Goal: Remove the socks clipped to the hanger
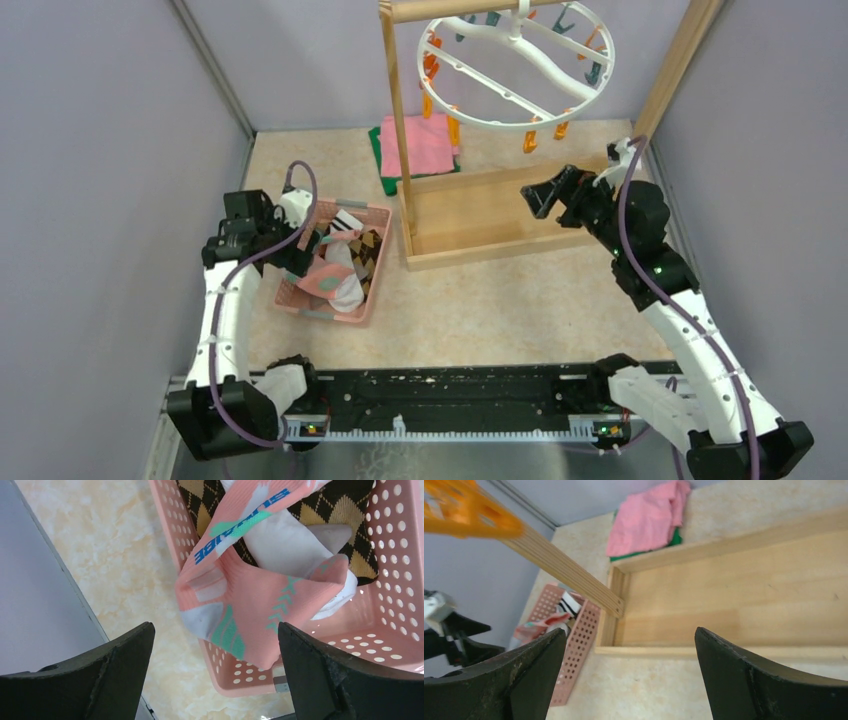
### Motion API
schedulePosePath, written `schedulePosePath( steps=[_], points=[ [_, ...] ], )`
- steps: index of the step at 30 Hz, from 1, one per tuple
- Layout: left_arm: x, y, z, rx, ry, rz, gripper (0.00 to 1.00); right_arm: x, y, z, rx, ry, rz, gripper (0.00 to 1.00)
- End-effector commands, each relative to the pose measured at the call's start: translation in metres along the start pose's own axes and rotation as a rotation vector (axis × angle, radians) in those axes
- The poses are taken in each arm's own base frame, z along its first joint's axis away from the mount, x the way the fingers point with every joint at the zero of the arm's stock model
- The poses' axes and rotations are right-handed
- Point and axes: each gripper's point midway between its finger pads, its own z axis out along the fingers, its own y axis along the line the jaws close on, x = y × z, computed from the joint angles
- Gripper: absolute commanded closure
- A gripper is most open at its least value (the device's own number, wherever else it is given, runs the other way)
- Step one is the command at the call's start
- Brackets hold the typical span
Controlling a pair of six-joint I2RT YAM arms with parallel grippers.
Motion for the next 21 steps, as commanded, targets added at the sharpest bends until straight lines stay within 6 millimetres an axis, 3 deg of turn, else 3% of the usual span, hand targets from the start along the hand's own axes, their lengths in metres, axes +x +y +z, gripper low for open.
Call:
schedulePosePath(
  steps=[1,4,6,10,12,17,21],
  points=[
    [-0.038,0.009,-0.025,-0.003,-0.120,-0.024,0.01,0.027,-0.043,-0.017,0.183,0.038,0.002,0.01],
    [-0.064,0.010,-0.036,0.012,-0.207,-0.072,0.01,0.046,-0.072,-0.028,0.303,0.045,0.008,0.01],
    [-0.071,0.017,-0.031,-0.004,-0.235,-0.097,0.01,0.055,-0.095,-0.037,0.412,0.043,-0.002,0.01],
    [-0.065,0.034,0.004,-0.056,-0.271,-0.166,0.01,0.053,-0.144,-0.061,0.650,-0.058,-0.065,0.01],
    [-0.055,0.036,0.028,-0.074,-0.291,-0.229,0.01,0.050,-0.159,-0.071,0.716,-0.130,-0.087,0.01],
    [-0.057,0.016,0.056,-0.003,-0.447,-0.324,0.01,0.053,-0.189,-0.076,0.813,-0.275,-0.114,0.01],
    [-0.054,0.020,0.071,-0.075,-0.630,-0.337,0.01,0.045,-0.215,-0.091,0.937,-0.429,-0.198,0.01]
  ],
)
